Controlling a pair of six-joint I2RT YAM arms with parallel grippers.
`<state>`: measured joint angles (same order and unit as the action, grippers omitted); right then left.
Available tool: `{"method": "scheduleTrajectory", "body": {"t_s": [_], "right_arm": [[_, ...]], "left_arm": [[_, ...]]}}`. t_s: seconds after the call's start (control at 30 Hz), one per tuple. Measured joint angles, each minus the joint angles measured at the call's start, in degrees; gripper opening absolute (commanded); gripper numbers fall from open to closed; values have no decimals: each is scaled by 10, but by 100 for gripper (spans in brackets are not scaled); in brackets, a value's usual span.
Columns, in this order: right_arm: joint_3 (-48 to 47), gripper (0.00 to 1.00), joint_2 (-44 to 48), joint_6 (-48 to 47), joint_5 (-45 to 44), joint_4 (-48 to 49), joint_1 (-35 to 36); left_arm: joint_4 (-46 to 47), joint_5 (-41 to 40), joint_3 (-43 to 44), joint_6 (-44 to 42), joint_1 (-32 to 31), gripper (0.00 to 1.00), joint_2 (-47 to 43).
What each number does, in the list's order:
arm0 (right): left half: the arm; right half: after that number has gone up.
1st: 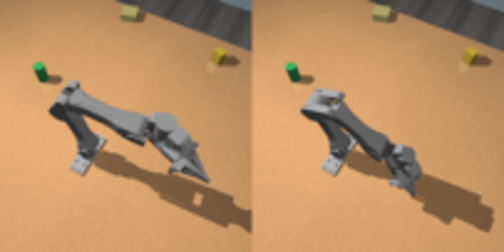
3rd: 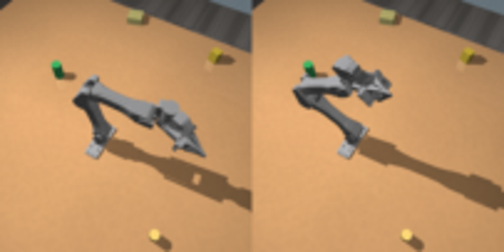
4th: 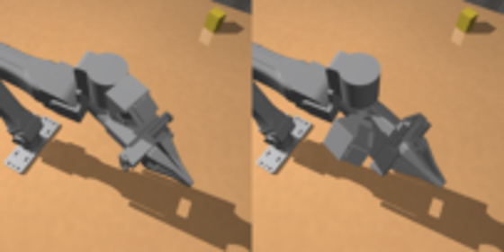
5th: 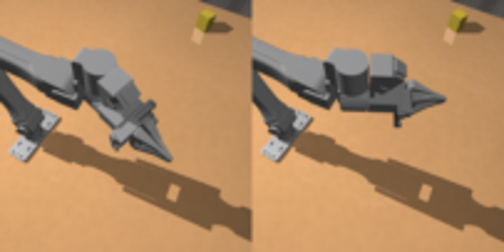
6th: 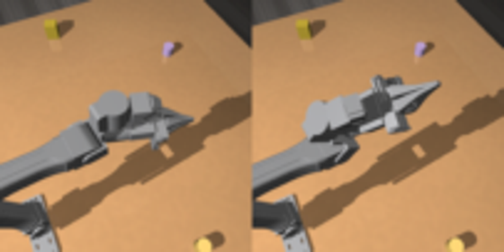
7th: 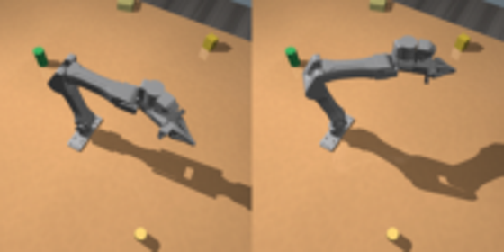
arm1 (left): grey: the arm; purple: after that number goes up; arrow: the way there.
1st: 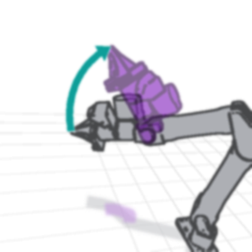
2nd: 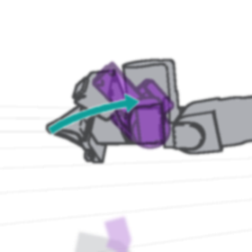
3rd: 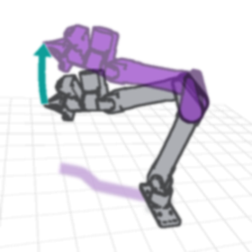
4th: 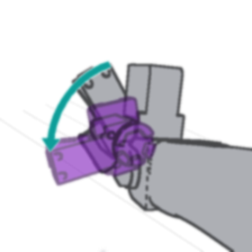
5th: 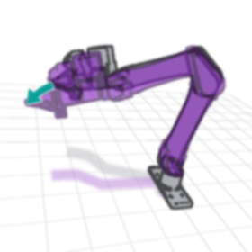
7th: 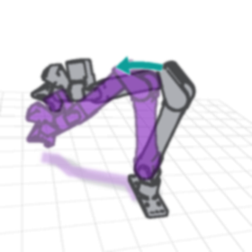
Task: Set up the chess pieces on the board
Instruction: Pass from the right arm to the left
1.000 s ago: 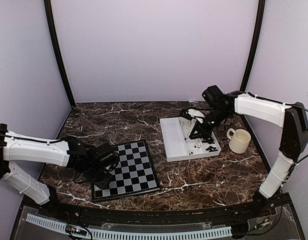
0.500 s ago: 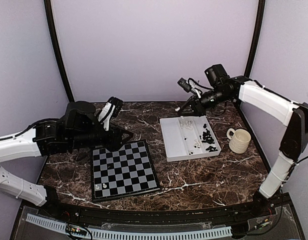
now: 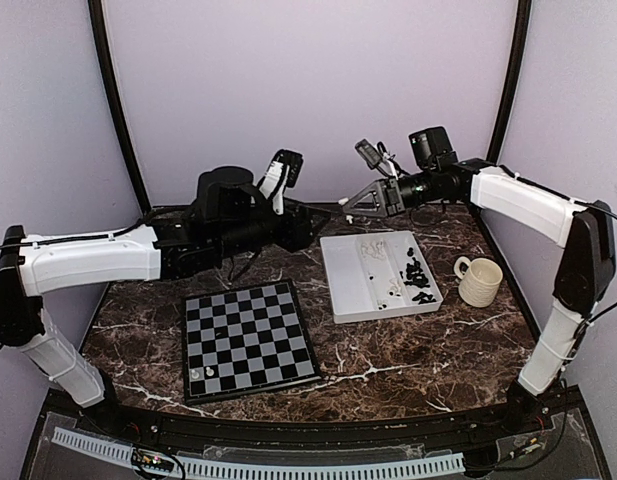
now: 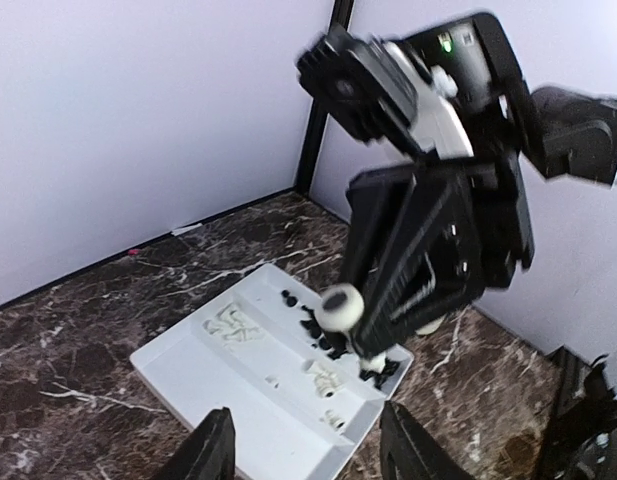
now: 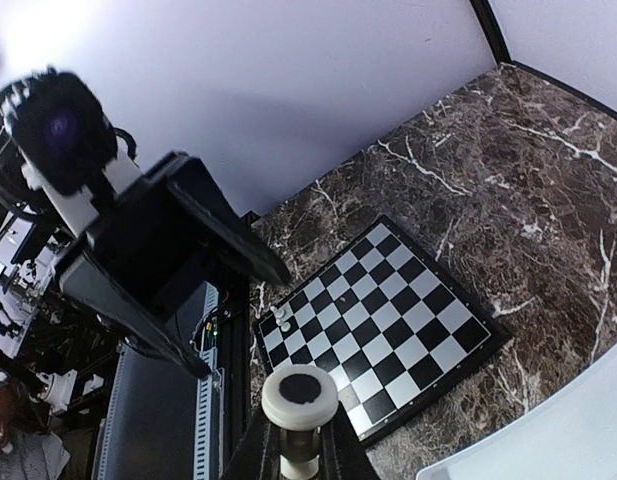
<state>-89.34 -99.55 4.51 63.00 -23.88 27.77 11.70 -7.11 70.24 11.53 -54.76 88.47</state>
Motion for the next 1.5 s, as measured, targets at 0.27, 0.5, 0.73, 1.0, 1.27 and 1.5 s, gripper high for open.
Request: {"method": "scheduleTrajectory", "body": {"t_s": [0.27,0.5,0.73,1.0,1.27,1.5], "right_arm": [[-31,7,0,-193,-153,-135,40],[-38,6,0,-298,-327,-185,108],[-54,6,0,-339,-410,-200,120],[-56,7,0,-364,-438,-210,140],[-60,7,3,-375,-442,-227,155],[-66,7,4,-377,-448,-235,158]], "left_arm": [[-24,209,29,159,114,49,9],[-82,351,87,237,118,42,71],[-123,413,91,280,118,42,105],[-125,442,91,308,118,42,111],[-109,450,91,327,118,40,123],[-97,456,91,337,118,33,127]]}}
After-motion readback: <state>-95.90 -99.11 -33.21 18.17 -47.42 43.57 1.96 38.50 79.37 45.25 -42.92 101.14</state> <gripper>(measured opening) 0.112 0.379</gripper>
